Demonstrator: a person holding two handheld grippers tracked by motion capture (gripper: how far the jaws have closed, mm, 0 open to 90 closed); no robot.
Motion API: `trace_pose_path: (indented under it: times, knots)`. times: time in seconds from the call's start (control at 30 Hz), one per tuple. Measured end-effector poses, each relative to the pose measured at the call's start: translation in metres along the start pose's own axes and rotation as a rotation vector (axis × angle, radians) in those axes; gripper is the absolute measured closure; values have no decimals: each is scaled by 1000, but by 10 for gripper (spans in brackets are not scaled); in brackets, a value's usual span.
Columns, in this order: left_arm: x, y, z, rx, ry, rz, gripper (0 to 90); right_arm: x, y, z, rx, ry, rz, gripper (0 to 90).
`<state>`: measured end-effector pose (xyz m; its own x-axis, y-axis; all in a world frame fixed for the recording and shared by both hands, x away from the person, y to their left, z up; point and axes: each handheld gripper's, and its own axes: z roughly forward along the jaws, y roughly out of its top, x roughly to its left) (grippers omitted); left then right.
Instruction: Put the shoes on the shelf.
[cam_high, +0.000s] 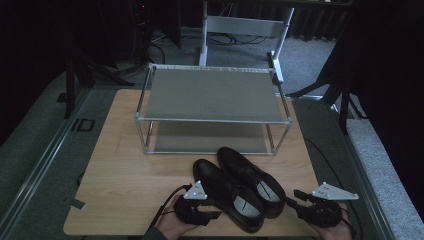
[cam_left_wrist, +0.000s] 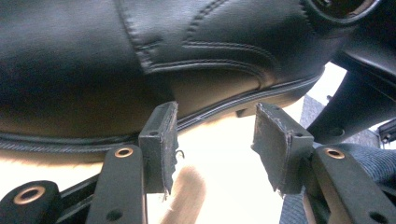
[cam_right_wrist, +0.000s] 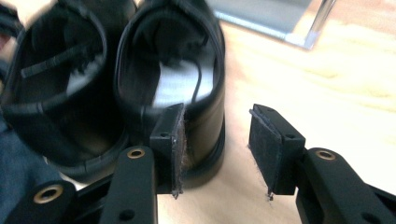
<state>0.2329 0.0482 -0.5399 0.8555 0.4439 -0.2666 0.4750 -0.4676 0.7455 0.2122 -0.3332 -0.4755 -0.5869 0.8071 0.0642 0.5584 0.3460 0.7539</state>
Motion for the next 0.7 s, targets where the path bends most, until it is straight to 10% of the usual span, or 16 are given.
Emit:
trace_pose_path:
  times: [0.4,0.7]
  knots:
    - [-6,3,7,10,-33,21,511,5,-46,33,212,20,-13,532]
    - [-13,7,18,25,-75,40,521,4,-43,44,189,16,-22,576]
